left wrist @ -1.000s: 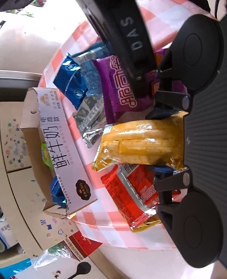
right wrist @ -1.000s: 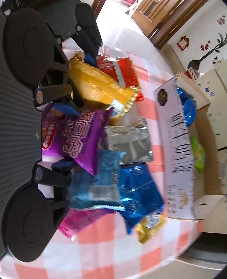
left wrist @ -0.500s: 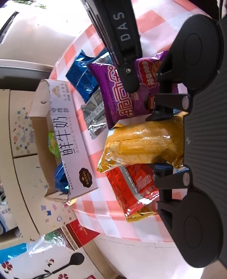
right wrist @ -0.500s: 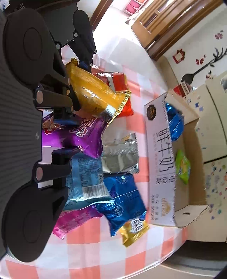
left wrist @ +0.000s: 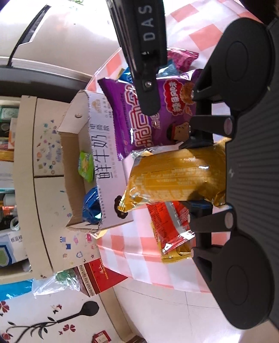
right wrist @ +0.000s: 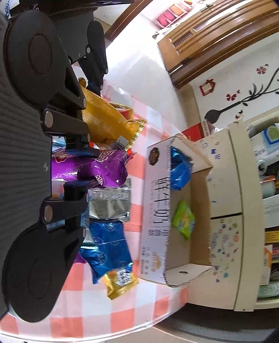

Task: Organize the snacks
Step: 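Lift both held packets and carry them over the cardboard box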

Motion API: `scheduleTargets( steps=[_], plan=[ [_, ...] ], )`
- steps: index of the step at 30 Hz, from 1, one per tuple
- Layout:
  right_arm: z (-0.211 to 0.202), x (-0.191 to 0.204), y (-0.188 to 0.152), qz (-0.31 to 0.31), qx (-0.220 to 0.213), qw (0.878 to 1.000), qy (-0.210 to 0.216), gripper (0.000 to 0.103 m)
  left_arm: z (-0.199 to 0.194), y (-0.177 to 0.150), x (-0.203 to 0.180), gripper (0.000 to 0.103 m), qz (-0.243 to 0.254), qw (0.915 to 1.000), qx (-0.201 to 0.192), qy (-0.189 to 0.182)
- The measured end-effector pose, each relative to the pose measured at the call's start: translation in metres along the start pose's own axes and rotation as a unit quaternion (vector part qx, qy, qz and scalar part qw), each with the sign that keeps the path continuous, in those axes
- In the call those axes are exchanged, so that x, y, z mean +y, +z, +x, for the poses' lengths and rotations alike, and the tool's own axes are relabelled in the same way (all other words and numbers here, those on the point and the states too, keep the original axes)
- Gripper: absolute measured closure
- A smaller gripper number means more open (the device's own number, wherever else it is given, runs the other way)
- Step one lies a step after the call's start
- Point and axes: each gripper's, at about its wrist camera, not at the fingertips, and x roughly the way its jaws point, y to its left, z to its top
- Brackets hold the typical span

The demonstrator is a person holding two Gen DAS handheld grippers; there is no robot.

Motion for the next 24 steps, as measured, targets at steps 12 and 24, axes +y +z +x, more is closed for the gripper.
scheduleTargets(
  steps=[12,24],
  plan=[
    [-0.012,0.003,0.014,-0.026,-0.048,0.998,-0.009,0.077,-0.017,0.025,0.008,0.061,-0.03,0.9983,-0.048,0.012],
    [-0.031,-0.012,0.041,-0.012,-0.112,0.993,-0.026,0.077,-0.02,0.057,0.007,0.061,-0.065,0.9944,-0.083,0.008]
  ],
)
